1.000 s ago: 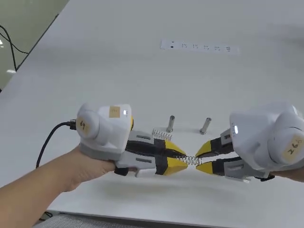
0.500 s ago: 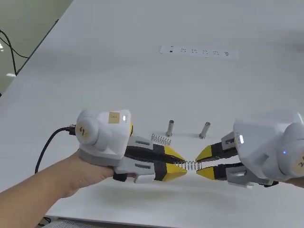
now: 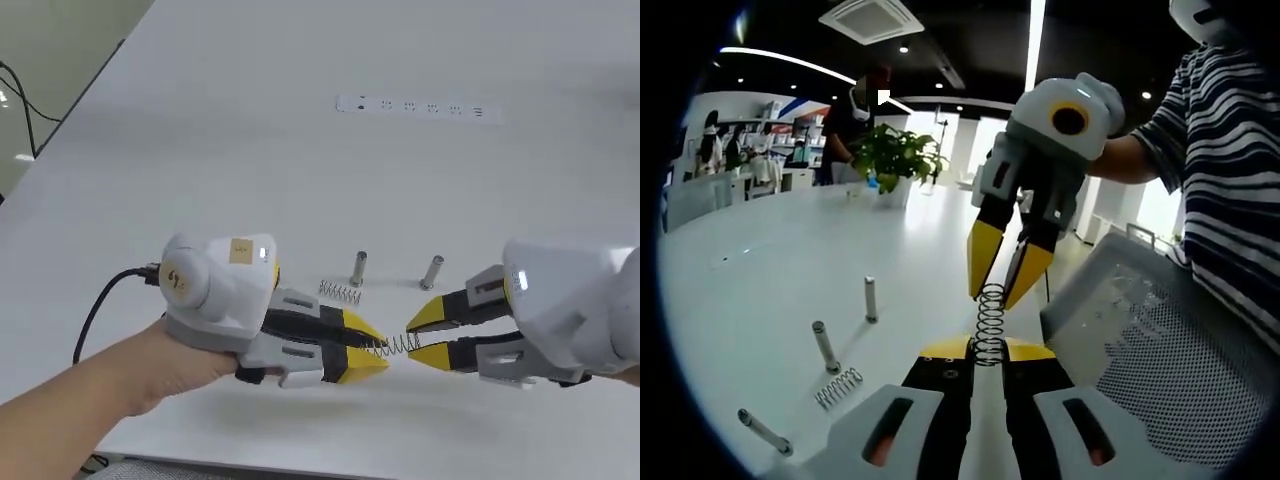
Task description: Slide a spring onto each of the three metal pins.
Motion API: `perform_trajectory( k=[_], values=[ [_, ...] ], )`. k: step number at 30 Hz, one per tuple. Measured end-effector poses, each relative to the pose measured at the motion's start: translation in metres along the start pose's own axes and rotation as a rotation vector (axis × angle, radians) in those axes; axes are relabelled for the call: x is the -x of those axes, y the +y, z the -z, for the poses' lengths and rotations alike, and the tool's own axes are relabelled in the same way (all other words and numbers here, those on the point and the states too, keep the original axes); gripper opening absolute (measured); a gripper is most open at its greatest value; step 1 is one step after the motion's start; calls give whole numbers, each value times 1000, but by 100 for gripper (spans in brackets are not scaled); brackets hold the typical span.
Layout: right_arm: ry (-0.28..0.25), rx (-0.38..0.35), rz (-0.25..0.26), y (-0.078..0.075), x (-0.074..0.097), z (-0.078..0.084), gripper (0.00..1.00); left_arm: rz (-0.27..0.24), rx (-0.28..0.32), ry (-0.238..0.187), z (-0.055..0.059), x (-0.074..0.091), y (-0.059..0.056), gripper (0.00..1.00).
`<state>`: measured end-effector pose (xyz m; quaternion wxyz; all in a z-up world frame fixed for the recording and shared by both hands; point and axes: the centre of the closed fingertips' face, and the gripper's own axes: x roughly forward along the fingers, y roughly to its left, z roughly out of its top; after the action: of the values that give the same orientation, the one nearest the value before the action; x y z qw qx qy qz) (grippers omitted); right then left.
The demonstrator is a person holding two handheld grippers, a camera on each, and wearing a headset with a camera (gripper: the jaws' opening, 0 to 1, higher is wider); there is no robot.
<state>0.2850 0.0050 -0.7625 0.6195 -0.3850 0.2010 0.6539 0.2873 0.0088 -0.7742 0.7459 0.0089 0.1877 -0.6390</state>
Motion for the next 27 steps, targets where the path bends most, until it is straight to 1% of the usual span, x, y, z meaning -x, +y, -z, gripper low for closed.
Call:
perform_trajectory(
  k=[6, 9, 11, 12, 14, 15, 20, 21, 22, 23, 25, 27],
  values=[
    [-55, -39, 6, -3, 4, -8, 12, -9, -1, -13, -2, 1, 2, 7],
    [-67, -41, 9, -3, 4, -10, 12, -11, -2, -13, -2, 2, 2, 7],
    [-85, -49, 10, -3, 5, -14, 12, -10, -3, -11, -1, 2, 2, 7],
    [-104, -59, 11, -4, 6, -17, 12, -10, -6, -10, -1, 2, 1, 8],
    [-108, -62, 14, -4, 6, -18, 12, -10, -4, -13, -1, 2, 1, 7],
    [-117, -77, 15, -4, 6, -19, 13, -10, -6, -13, -1, 2, 0, 7],
    [-127, -78, 20, -3, 6, -23, 13, -11, -8, -11, -1, 4, 0, 7],
    [-132, -78, 23, -3, 6, -24, 13, -11, -9, -11, -1, 4, 0, 8],
    [-152, -100, 24, -2, 6, -28, 13, -9, -8, -10, -1, 4, -1, 7],
    [-161, -103, 24, -3, 7, -30, 12, -9, -10, -9, -1, 4, -2, 7],
    [-156, -97, 27, -2, 6, -30, 12, -12, -11, -10, -1, 4, -1, 7],
    [-163, -99, 30, -2, 5, -31, 12, -13, -9, -8, -1, 5, -1, 8]
  ],
)
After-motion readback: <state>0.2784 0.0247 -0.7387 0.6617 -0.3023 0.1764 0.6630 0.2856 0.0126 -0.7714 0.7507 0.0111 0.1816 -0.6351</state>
